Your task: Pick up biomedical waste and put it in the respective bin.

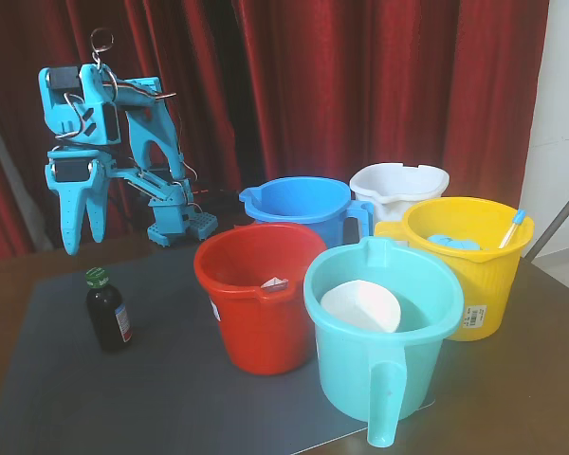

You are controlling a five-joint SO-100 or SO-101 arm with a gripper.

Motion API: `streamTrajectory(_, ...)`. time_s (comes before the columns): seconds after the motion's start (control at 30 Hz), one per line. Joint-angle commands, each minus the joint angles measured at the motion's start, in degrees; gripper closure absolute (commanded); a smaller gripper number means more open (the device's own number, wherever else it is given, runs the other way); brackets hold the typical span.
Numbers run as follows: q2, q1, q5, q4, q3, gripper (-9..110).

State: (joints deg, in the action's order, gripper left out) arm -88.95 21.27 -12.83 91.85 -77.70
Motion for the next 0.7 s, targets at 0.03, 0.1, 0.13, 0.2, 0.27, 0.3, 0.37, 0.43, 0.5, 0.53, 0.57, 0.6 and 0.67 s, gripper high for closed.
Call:
streamTrajectory(0.03,0.3,-0.3,-0.4,-2.1,-0.1,68)
streamTrajectory(0.1,1.5,-0.3,-0.4,-4.1,-1.3,68)
streamTrajectory(0.13,2.0,-0.3,-0.4,-4.6,-1.5,68)
streamTrajectory(0.2,3.5,-0.4,-0.4,-5.7,-1.5,68)
streamTrajectory(0.27,4.5,-0.5,-0.4,-6.2,-1.3,68)
streamTrajectory(0.3,5.1,-0.5,-0.4,-6.2,-1.1,68)
streamTrajectory(0.37,5.9,-0.6,-0.4,-6.2,-0.6,68)
streamTrajectory(0.43,6.3,-0.6,-0.4,-6.9,-0.6,69)
streamTrajectory(0.5,6.8,-0.6,-0.4,-7.6,-0.6,73)
streamTrajectory(0.53,6.9,-0.6,-0.4,-7.8,-0.6,75)
streamTrajectory(0.57,6.9,-0.6,-0.5,-7.8,-0.6,77)
streamTrajectory(0.6,7.0,-0.6,-0.5,-8.1,-0.6,77)
streamTrajectory(0.67,7.0,-0.6,-0.5,-8.2,-0.9,77)
